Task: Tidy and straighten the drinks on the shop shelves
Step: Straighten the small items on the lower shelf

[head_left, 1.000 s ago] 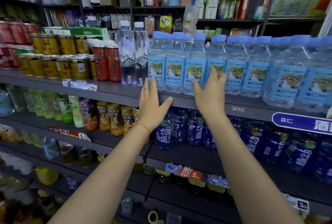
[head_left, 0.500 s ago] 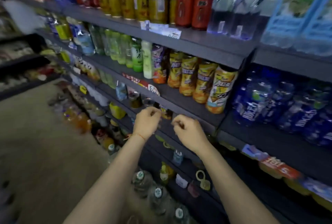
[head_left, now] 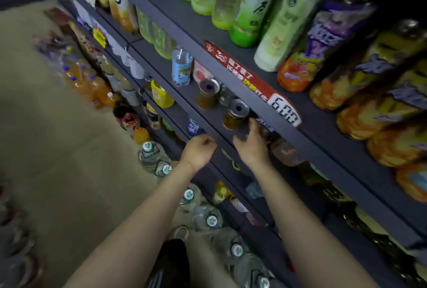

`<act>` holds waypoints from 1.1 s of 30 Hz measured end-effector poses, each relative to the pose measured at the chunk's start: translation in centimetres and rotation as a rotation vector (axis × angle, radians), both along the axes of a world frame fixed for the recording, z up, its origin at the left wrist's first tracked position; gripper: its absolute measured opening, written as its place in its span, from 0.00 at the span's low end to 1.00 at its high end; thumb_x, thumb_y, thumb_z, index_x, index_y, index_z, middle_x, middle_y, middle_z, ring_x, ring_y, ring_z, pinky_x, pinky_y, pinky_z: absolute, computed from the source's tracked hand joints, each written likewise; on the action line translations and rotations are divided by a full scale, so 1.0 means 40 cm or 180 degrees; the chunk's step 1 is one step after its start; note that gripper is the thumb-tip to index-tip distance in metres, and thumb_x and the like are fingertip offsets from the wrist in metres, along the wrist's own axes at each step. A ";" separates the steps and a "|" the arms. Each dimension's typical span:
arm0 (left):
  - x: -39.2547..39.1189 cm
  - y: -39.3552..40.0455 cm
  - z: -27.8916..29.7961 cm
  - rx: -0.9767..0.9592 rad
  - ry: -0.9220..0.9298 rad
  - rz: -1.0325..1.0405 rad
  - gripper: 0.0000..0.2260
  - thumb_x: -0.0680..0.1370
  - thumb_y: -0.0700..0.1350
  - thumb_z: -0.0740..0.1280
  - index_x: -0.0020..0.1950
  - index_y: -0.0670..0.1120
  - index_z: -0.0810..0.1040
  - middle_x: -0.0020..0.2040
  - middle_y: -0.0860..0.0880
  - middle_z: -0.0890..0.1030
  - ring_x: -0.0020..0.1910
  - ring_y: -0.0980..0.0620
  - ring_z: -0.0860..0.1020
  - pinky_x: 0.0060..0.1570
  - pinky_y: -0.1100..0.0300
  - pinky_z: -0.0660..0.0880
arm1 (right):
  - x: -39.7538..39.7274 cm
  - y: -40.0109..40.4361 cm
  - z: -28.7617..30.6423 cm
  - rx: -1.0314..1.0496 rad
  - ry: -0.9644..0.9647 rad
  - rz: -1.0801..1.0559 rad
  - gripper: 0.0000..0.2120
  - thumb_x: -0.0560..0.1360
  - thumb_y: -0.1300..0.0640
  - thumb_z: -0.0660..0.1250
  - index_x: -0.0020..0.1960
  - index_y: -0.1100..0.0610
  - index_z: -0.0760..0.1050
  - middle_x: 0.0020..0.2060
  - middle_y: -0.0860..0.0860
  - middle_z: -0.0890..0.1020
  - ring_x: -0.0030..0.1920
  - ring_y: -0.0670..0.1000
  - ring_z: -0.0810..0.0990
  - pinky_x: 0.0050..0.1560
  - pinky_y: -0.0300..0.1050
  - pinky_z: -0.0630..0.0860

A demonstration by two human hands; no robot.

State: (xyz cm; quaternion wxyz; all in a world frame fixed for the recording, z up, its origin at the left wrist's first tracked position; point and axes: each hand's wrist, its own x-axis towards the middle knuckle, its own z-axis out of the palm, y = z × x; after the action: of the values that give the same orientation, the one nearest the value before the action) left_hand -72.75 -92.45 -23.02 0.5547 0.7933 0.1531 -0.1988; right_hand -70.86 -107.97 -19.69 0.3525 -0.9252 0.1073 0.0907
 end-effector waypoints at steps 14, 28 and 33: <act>0.147 0.066 0.020 -0.0767 0.0345 0.0298 0.09 0.82 0.49 0.60 0.56 0.45 0.76 0.44 0.45 0.80 0.41 0.47 0.79 0.35 0.62 0.74 | 0.165 0.071 -0.033 0.1161 0.0256 -0.1164 0.38 0.71 0.44 0.74 0.74 0.58 0.66 0.68 0.56 0.74 0.58 0.55 0.81 0.50 0.53 0.83; -0.069 0.063 0.398 -0.1531 -0.0488 0.0765 0.21 0.73 0.67 0.64 0.53 0.51 0.77 0.42 0.45 0.80 0.33 0.50 0.77 0.26 0.62 0.69 | -0.150 0.124 0.344 0.3148 0.0126 -0.0628 0.17 0.76 0.41 0.67 0.57 0.50 0.76 0.49 0.55 0.85 0.41 0.53 0.86 0.40 0.47 0.80; -0.111 0.034 0.596 -0.1952 -0.1236 0.0581 0.17 0.76 0.62 0.63 0.54 0.50 0.77 0.44 0.43 0.81 0.38 0.47 0.79 0.38 0.54 0.75 | -0.224 0.104 0.545 0.3124 -0.0699 -0.0052 0.25 0.72 0.49 0.74 0.66 0.50 0.71 0.56 0.56 0.83 0.43 0.53 0.85 0.35 0.43 0.78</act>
State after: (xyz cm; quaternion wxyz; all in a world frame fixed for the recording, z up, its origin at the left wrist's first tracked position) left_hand -77.21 -91.07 0.83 0.8007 0.5963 0.0485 -0.0310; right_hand -79.83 -103.79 2.10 0.7560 -0.6535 0.0215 0.0297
